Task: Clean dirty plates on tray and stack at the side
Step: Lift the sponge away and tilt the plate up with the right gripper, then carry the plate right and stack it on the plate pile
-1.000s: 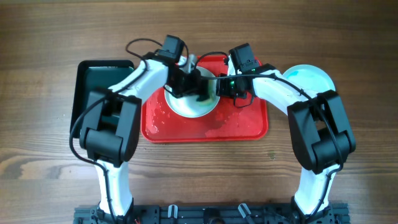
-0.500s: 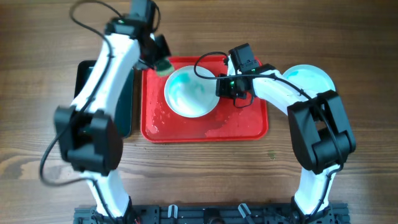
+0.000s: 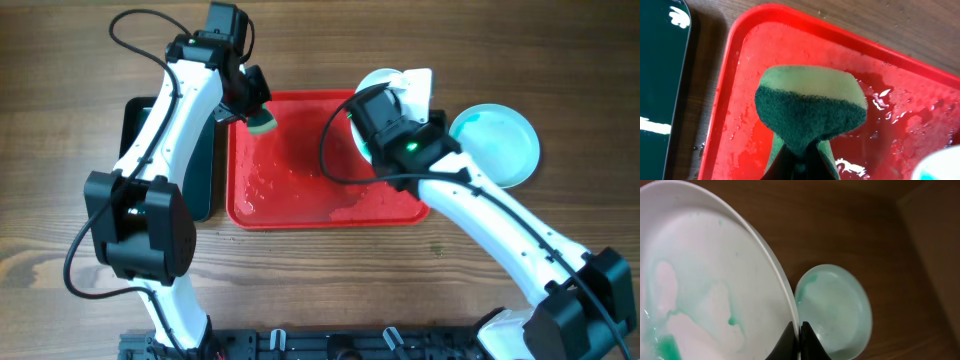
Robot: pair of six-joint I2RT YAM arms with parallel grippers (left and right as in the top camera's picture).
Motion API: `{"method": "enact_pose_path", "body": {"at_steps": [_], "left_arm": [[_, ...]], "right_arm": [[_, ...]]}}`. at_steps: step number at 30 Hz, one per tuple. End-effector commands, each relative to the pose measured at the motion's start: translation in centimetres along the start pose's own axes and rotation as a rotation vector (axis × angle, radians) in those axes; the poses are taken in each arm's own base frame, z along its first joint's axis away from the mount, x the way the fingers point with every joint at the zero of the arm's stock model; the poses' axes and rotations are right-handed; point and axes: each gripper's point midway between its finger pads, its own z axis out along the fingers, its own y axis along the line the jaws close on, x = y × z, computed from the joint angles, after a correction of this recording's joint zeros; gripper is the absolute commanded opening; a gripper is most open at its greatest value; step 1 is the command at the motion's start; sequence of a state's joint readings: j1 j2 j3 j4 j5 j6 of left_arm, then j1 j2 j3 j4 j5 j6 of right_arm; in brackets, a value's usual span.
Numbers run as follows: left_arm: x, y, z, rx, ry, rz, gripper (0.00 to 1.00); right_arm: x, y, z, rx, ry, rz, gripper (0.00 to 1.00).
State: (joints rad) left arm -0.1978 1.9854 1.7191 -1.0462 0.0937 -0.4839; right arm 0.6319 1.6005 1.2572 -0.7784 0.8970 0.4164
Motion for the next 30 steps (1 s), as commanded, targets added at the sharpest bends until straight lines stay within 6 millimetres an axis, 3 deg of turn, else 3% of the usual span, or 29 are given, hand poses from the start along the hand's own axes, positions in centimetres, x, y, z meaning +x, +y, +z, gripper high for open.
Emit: {"method": "enact_pose_path", "body": {"at_steps": [1, 4, 10, 21, 25, 28, 30], "left_arm": [[0.0, 0.6, 0.8, -0.022, 0.004, 0.0, 0.04], [-0.2, 0.5, 0.8, -0.018, -0.004, 0.0, 0.04], [-0.3, 0.4, 0.8, -0.015, -0.008, 0.001, 0.04], [-0.3, 0.4, 0.8, -0.015, -0.008, 0.001, 0.04], [-0.3, 0.4, 0.8, -0.015, -0.008, 0.001, 0.04], [-0.3, 0.4, 0.8, -0.015, -0.008, 0.001, 0.04], [-0.3, 0.4, 0.8, -0.015, -0.008, 0.002, 0.04]], "right_arm": [[-2.6, -2.2, -3.4, 0.238, -0.188, -0.11, 0.04], [-3.7, -1.7, -6.4, 0.324, -0.281, -0.252, 0.04], [-5.2, -2.8, -8.2, 0.456, -0.333, -0.316, 0.04], [-5.7, -2.5, -8.3, 0.45, -0.337, -0.313, 0.04], [-4.9, 0.1, -7.7, 0.294, -0.325, -0.333, 0.04], [-5.4, -1.1, -8.3, 0.312, -0.356, -0.194, 0.04], [-5.1, 0.0, -8.2, 0.178, -0.338, -0.164, 0.04]]}}
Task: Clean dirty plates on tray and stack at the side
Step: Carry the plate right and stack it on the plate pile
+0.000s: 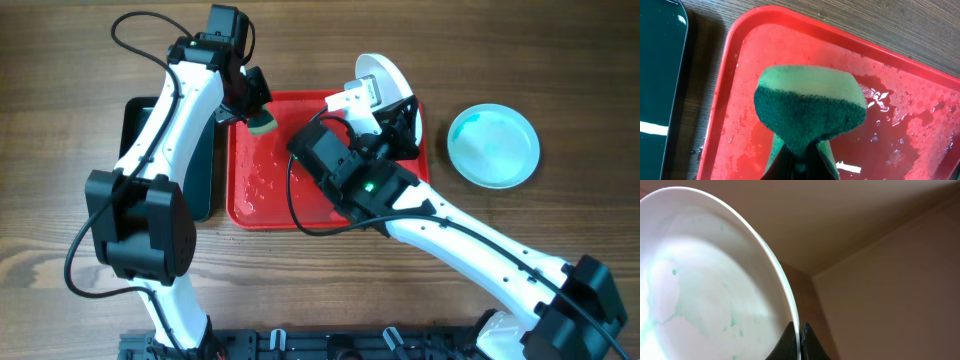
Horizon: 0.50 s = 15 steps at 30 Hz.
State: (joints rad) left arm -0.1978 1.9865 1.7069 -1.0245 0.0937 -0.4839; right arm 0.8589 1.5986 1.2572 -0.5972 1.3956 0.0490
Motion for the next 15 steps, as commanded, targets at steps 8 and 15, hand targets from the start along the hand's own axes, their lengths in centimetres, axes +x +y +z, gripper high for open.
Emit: {"method": "enact_pose_path", "body": {"at_steps": [8, 15], "left_arm": [[-0.2, 0.4, 0.5, -0.017, -0.005, 0.001, 0.04], [-0.2, 0.4, 0.5, -0.017, -0.004, 0.001, 0.04]], "right_arm": [[5.4, 7.6, -1.0, -0.779, 0.369, 0.288, 0.04], [7.6, 4.9, 2.8, -0.962, 0.563, 0.54, 0.04]]}}
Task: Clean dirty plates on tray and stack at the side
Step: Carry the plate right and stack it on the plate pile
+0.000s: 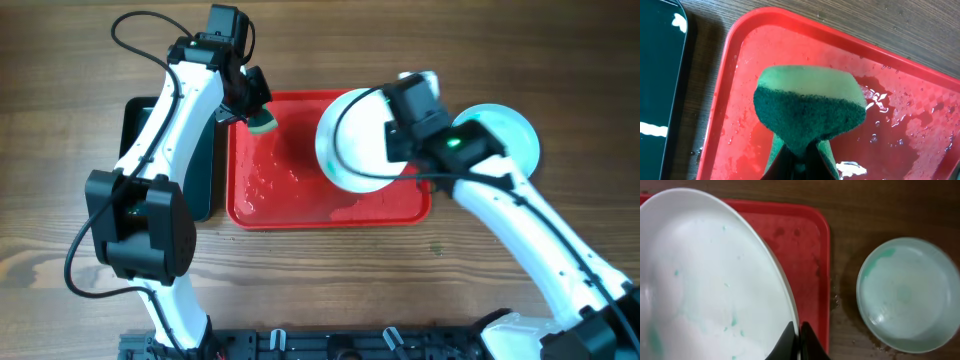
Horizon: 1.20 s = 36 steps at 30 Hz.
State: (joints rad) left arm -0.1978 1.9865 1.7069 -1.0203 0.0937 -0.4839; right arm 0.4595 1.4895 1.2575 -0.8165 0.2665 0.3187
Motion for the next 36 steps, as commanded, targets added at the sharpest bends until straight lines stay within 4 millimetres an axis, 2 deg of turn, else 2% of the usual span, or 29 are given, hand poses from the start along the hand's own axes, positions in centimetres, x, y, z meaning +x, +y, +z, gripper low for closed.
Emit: {"method": "enact_pose_path", "body": {"at_steps": [1, 2, 4, 6, 8, 12, 15, 18, 19, 21, 23, 26, 28, 30, 33, 35, 36], "left_arm": [[-0.1, 0.5, 0.5, -0.019, -0.001, 0.0, 0.04], [-0.1, 0.5, 0.5, -0.019, -0.001, 0.0, 0.04], [-0.1, 0.5, 0.5, -0.019, -0.001, 0.0, 0.04], [-0.1, 0.5, 0.5, -0.019, -0.001, 0.0, 0.04], [-0.1, 0.5, 0.5, -0.019, -0.001, 0.001, 0.04], [-0.2, 0.4, 0.5, -0.017, -0.004, 0.001, 0.04], [-0.4, 0.4, 0.5, -0.014, -0.01, 0.001, 0.04], [-0.4, 0.3, 0.5, -0.012, -0.013, 0.002, 0.04], [-0.4, 0.3, 0.5, -0.012, -0.013, 0.002, 0.04], [-0.4, 0.3, 0.5, -0.012, -0.013, 0.002, 0.04], [-0.8, 0.6, -0.2, -0.011, -0.02, 0.013, 0.04], [-1.8, 2.6, -3.8, -0.029, -0.044, 0.054, 0.04], [-2.6, 5.3, -6.5, -0.071, -0.083, 0.035, 0.04], [-2.7, 7.9, -8.0, -0.097, -0.076, 0.055, 0.04], [-2.2, 11.5, -7.8, -0.139, -0.003, 0.13, 0.04], [-1.8, 13.6, -5.8, -0.156, 0.057, 0.207, 0.04], [-1.7, 14.0, -5.0, -0.157, 0.066, 0.221, 0.04]], "right_arm": [[0.1, -1.8, -0.8, -0.162, 0.062, 0.158, 0.04], [0.3, -2.8, -0.6, -0.167, 0.079, 0.194, 0.04], [1.1, -7.0, -0.2, -0.141, 0.13, 0.32, 0.04], [1.8, -10.0, 0.0, -0.097, 0.156, 0.399, 0.04], [3.2, -14.6, 0.3, -0.025, 0.179, 0.521, 0.04], [6.2, -21.5, 1.7, 0.123, 0.174, 0.714, 0.04], [9.1, -24.8, 3.8, 0.203, 0.183, 0.81, 0.04], [10.9, -25.7, 6.4, 0.219, 0.186, 0.83, 0.04], [11.3, -25.7, 7.1, 0.222, 0.189, 0.831, 0.13], [11.2, -25.3, 8.2, 0.185, 0.194, 0.823, 0.45], [10.0, -23.6, 8.6, 0.055, 0.18, 0.773, 0.55], [6.7, -20.3, 7.6, -0.136, 0.142, 0.665, 0.6], [4.3, -17.4, 6.6, -0.211, 0.123, 0.571, 0.61], [2.3, -13.6, 6.1, -0.275, 0.11, 0.464, 0.62], [0.3, -6.6, 5.8, -0.374, 0.078, 0.311, 0.65], [-0.5, -1.5, 5.8, -0.413, 0.05, 0.223, 0.65], [-0.6, -0.6, 5.8, -0.421, 0.046, 0.201, 0.65]]}}
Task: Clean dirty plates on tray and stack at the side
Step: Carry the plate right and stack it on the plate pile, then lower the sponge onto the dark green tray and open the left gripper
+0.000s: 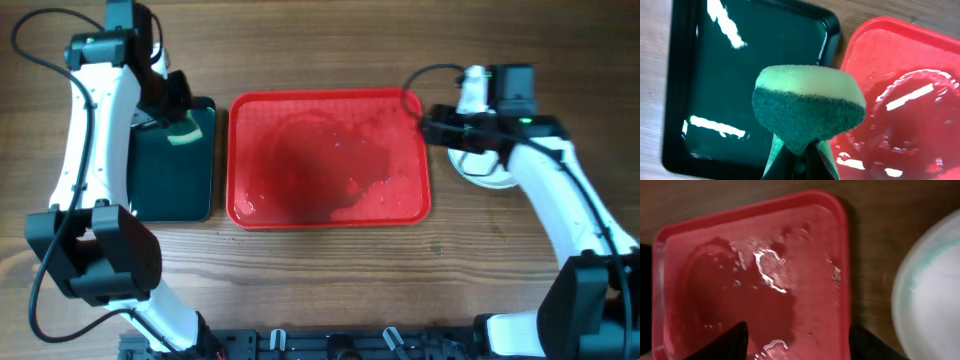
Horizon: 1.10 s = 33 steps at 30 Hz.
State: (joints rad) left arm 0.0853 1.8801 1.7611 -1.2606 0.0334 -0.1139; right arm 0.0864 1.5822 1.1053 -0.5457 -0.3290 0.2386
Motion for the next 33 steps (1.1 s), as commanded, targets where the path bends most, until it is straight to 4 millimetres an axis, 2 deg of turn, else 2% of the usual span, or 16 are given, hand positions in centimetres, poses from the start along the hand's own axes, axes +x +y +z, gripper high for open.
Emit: {"method": "enact_pose_path", "body": {"at_steps": [1, 5, 7, 8, 11, 14, 16, 17, 19, 21, 23, 26, 28, 29, 31, 33], "left_arm": [[0.6, 1.6, 3.3, -0.023, 0.049, 0.132, 0.04], [1.7, 2.3, 7.6, -0.04, 0.059, 0.126, 0.05], [2.5, 2.6, 9.5, -0.04, 0.063, 0.125, 0.11], [2.9, 2.7, 10.1, -0.04, 0.064, 0.124, 0.17], [2.9, 2.7, 11.0, -0.038, 0.05, 0.124, 0.6], [1.8, 2.4, 9.3, -0.034, 0.012, 0.125, 0.62], [0.5, 2.0, 6.4, -0.029, -0.034, 0.121, 0.61], [-0.1, 1.4, 3.9, -0.014, -0.065, 0.118, 0.63], [-1.0, 0.5, -0.2, 0.003, -0.149, 0.064, 0.73], [-1.5, -0.4, -3.7, 0.029, -0.246, 0.035, 1.0], [-1.4, -0.9, -5.2, 0.039, -0.28, 0.049, 1.0], [-1.3, -1.0, -5.2, 0.039, -0.28, 0.05, 1.0], [-1.3, -1.0, -5.2, 0.039, -0.28, 0.05, 1.0], [-1.3, -1.0, -5.2, 0.039, -0.28, 0.05, 1.0], [-1.3, -1.0, -5.2, 0.039, -0.28, 0.05, 1.0], [-1.3, -1.0, -5.2, 0.039, -0.28, 0.05, 1.0]], "right_arm": [[0.0, 3.5, 0.9, -0.037, -0.005, -0.061, 0.65], [1.0, 3.8, 1.7, -0.039, 0.033, -0.06, 0.66], [1.0, 3.8, 1.7, -0.039, 0.033, -0.06, 0.66], [1.0, 3.8, 1.7, -0.039, 0.033, -0.06, 0.66], [1.0, 3.8, 1.7, -0.039, 0.033, -0.062, 0.68], [0.8, 3.9, 1.7, -0.042, 0.025, -0.071, 0.68], [0.7, 3.9, 1.7, -0.042, 0.023, -0.077, 0.69], [0.7, 3.9, 1.6, -0.043, 0.021, -0.113, 0.71], [0.1, 4.3, 0.9, -0.046, 0.0, -0.18, 0.77], [-2.0, 5.4, -2.0, -0.036, -0.075, -0.215, 0.81], [-3.5, 6.0, -5.0, -0.009, -0.142, -0.228, 0.83], [-4.6, 6.0, -10.4, 0.069, -0.267, -0.237, 0.85], [-5.3, 6.1, -14.7, 0.114, -0.388, -0.243, 0.87], [-5.5, 6.2, -16.1, 0.124, -0.427, -0.246, 0.89], [-5.3, 7.0, -20.4, 0.118, -0.54, -0.255, 1.0], [-4.8, 7.7, -23.4, 0.089, -0.615, -0.254, 1.0]]}}
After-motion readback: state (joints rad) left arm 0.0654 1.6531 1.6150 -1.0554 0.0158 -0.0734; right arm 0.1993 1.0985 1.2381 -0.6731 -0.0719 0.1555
